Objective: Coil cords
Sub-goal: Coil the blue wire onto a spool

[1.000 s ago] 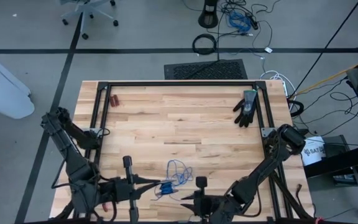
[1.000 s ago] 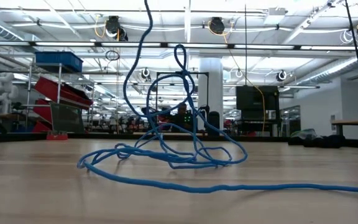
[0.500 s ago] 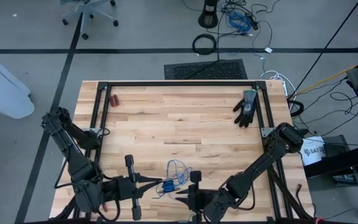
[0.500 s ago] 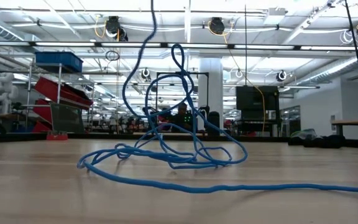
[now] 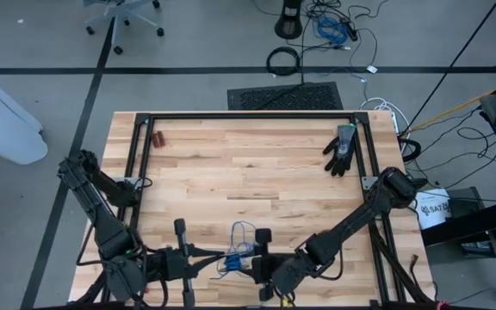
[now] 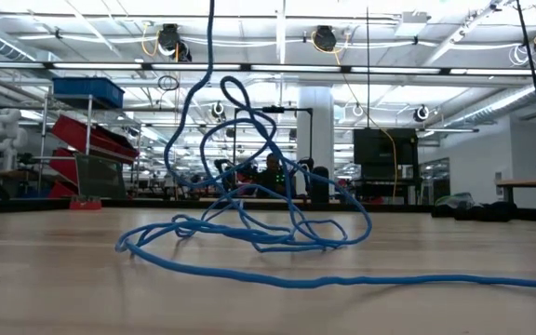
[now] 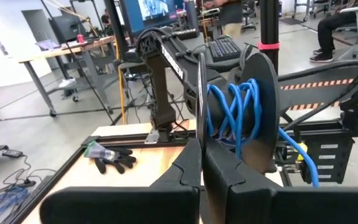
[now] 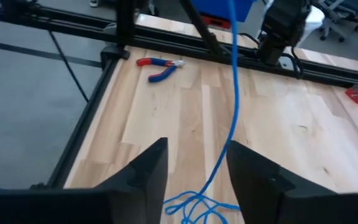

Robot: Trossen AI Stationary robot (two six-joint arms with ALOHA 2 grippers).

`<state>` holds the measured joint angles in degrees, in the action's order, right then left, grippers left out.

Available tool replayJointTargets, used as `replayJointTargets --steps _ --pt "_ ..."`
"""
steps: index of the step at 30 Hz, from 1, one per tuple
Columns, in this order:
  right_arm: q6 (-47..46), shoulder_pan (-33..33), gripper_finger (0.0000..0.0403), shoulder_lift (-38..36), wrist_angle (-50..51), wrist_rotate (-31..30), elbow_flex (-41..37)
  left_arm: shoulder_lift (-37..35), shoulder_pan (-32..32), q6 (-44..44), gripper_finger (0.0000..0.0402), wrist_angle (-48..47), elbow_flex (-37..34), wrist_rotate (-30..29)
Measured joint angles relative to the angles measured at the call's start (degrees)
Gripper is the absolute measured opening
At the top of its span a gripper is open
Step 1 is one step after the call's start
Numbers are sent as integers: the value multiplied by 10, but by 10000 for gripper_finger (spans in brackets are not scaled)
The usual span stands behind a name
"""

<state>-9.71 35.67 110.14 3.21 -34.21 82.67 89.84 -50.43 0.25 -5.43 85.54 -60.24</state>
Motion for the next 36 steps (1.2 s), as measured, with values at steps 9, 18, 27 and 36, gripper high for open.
replayJointTargets --steps 9,18,27,36 --pt "-9 -28 157 44 -17 -4 0 6 0 -1 6 2 0 -1" --pt "-10 -26 79 50 -21 -7 0 8 -7 -10 6 0 0 -7" --pt "-2 -18 7 49 -17 -4 3 8 -15 -11 6 -3 0 -19" --pt "-56 5 1 48 249 5 109 8 -26 -14 6 -18 0 -52"
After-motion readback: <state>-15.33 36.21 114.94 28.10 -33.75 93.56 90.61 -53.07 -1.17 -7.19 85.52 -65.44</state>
